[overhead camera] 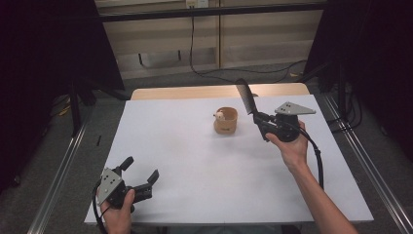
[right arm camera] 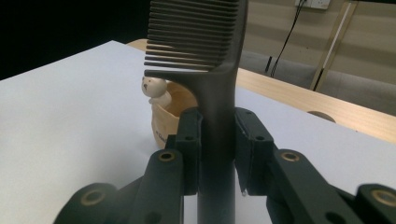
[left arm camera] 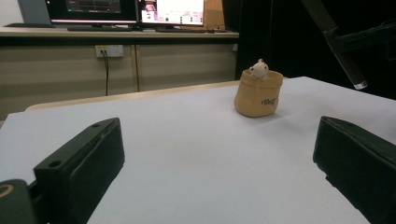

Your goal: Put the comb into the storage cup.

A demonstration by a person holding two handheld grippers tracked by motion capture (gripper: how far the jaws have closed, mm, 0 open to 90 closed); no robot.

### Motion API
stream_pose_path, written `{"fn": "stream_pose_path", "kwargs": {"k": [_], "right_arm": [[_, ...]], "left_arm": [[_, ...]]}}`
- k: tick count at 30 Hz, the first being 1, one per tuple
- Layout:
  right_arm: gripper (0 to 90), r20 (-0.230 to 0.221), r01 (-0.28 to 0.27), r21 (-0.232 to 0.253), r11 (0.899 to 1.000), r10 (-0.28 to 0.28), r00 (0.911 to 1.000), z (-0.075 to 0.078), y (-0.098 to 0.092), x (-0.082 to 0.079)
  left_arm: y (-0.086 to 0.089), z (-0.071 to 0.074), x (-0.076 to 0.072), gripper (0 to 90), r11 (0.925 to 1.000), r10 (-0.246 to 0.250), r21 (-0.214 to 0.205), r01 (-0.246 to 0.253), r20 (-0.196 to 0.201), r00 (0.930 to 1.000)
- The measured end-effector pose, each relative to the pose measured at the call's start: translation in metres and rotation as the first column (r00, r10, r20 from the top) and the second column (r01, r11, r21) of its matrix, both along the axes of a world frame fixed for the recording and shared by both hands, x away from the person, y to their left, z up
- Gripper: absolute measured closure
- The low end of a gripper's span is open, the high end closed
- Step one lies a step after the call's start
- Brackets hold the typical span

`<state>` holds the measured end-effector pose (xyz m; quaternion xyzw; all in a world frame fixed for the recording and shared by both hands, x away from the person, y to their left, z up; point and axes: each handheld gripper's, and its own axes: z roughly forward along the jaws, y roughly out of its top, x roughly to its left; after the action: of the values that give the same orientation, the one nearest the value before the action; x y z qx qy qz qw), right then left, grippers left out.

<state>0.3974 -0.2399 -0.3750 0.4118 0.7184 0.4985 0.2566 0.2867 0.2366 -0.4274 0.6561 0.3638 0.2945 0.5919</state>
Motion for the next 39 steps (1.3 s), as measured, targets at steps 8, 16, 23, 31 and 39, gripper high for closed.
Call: {"fn": "stream_pose_path", "kwargs": {"k": [8, 16, 23, 31, 39], "right_arm": [[72.9, 0.029, -0.015, 0.015, 1.000, 0.015, 0.9995, 0.002, 0.007, 0.005], [72.9, 0.079, -0.023, 0.071, 0.997, 0.017, 0.9967, 0.007, 0.014, 0.009], [72.9, 0.104, -0.006, 0.110, 0.994, -0.005, 0.9945, 0.009, 0.010, 0.009], [73.0, 0.143, -0.009, 0.163, 0.987, -0.015, 0.9896, 0.011, 0.008, 0.011], [73.0, 0.161, -0.004, 0.199, 0.980, -0.029, 0.9865, 0.011, 0.007, 0.019]], "left_arm": [[0.000, 0.000, 0.000, 2.2, 1.0000, 0.004, 0.004, -0.004, 0.001, 1.0000], [0.001, 0.000, 0.000, 2.2, 1.0000, 0.003, 0.007, -0.003, -0.003, 1.0000], [0.000, 0.000, 0.000, 2.2, 1.0000, 0.001, 0.004, -0.001, -0.003, 1.0000], [0.000, -0.001, 0.000, 2.2, 1.0000, 0.002, -0.002, -0.002, -0.007, 1.0000], [0.000, 0.000, 0.000, 2.2, 1.0000, 0.001, -0.003, -0.001, -0.005, 1.0000]]}}
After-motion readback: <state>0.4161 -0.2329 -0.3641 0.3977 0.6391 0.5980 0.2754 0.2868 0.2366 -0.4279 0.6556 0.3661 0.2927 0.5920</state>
